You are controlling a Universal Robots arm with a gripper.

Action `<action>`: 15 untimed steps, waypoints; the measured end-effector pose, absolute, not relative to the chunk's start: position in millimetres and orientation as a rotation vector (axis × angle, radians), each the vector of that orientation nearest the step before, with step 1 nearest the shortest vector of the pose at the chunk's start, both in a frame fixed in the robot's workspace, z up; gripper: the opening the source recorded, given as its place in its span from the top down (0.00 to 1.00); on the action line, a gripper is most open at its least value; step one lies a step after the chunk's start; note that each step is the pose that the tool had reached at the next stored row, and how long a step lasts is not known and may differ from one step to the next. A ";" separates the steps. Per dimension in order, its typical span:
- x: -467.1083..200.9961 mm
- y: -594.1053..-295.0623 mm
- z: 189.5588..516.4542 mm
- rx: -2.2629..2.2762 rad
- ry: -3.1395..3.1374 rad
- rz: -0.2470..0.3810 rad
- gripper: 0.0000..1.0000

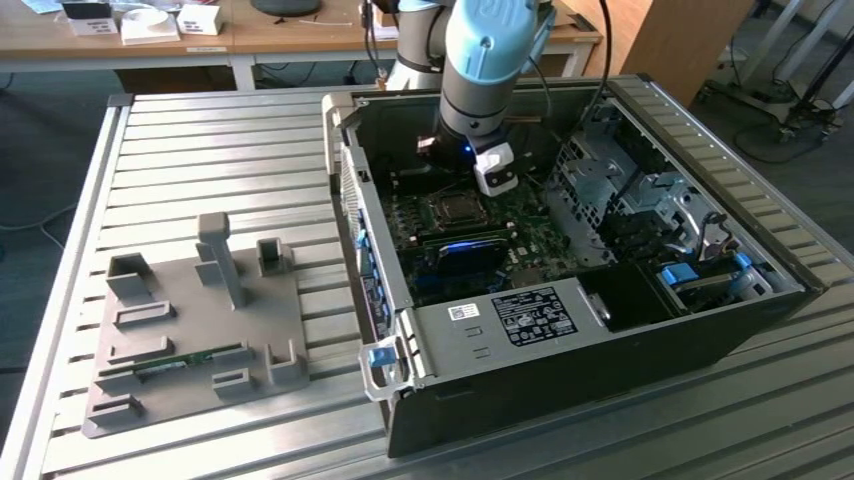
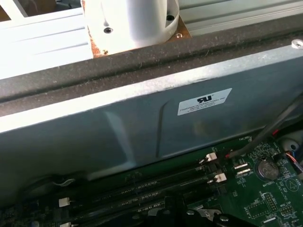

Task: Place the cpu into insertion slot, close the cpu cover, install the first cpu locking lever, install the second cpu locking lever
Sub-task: 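Install the first cpu locking lever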

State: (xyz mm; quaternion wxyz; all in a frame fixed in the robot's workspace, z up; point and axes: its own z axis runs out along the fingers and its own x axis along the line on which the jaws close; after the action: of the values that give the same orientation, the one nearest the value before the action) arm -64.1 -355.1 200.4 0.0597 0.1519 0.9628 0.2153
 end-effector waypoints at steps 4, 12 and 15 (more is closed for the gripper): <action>-64.0 -355.5 199.1 0.460 2.915 0.652 0.89; -64.0 -355.5 198.0 0.460 2.915 0.654 0.89; -64.0 -355.5 198.0 0.460 2.915 0.654 0.89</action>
State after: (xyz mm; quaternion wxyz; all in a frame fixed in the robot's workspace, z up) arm -64.0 -355.5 198.0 0.0596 0.1520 0.9626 0.2161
